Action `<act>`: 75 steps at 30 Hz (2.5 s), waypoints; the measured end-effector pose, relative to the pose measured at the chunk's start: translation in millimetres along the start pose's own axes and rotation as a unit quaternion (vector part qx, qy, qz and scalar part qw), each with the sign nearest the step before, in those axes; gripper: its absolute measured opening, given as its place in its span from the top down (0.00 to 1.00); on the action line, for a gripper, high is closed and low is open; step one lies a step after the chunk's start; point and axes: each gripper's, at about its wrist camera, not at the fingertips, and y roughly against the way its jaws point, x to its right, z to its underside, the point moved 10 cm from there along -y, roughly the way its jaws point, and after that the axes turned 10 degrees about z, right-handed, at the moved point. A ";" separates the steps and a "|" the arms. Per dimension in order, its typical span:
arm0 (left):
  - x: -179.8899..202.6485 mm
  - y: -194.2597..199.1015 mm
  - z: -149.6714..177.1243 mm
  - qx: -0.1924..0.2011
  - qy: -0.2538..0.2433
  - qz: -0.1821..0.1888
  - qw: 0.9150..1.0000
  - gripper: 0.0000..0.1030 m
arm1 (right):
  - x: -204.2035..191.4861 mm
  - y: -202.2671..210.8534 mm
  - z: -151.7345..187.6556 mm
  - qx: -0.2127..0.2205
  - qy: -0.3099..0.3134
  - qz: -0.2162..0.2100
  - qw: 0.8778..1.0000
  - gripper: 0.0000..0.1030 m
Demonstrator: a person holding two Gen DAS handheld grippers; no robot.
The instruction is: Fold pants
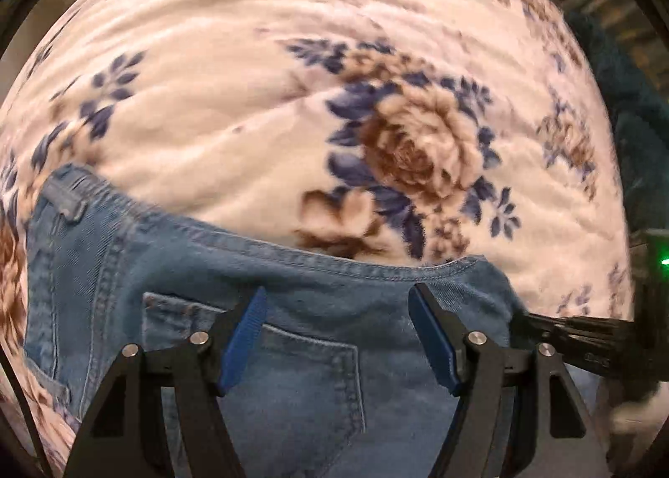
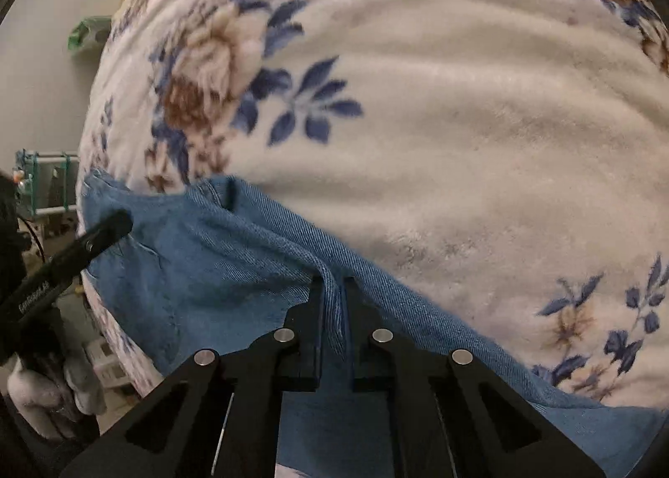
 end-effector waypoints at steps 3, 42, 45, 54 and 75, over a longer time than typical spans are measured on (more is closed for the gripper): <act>10.9 -4.4 -3.5 -0.001 -0.003 0.008 1.000 0.34 | 6.9 20.7 5.1 0.004 -0.031 -0.029 0.999 0.85; 80.5 -31.7 25.1 -0.012 -0.065 -0.019 0.998 0.32 | 193.5 47.6 105.7 0.023 -0.131 0.105 0.986 0.62; 81.9 -33.2 29.4 -0.010 -0.075 -0.031 0.997 0.32 | 223.1 41.6 103.6 0.043 -0.215 0.060 0.974 0.68; 113.0 -20.9 58.4 -0.018 -0.092 -0.015 0.995 0.32 | 255.4 111.0 152.9 0.116 -0.315 0.010 0.942 0.59; 219.2 -66.0 144.4 -0.056 -0.142 0.006 0.988 0.32 | 480.1 123.8 301.8 0.120 -0.422 0.182 0.880 0.98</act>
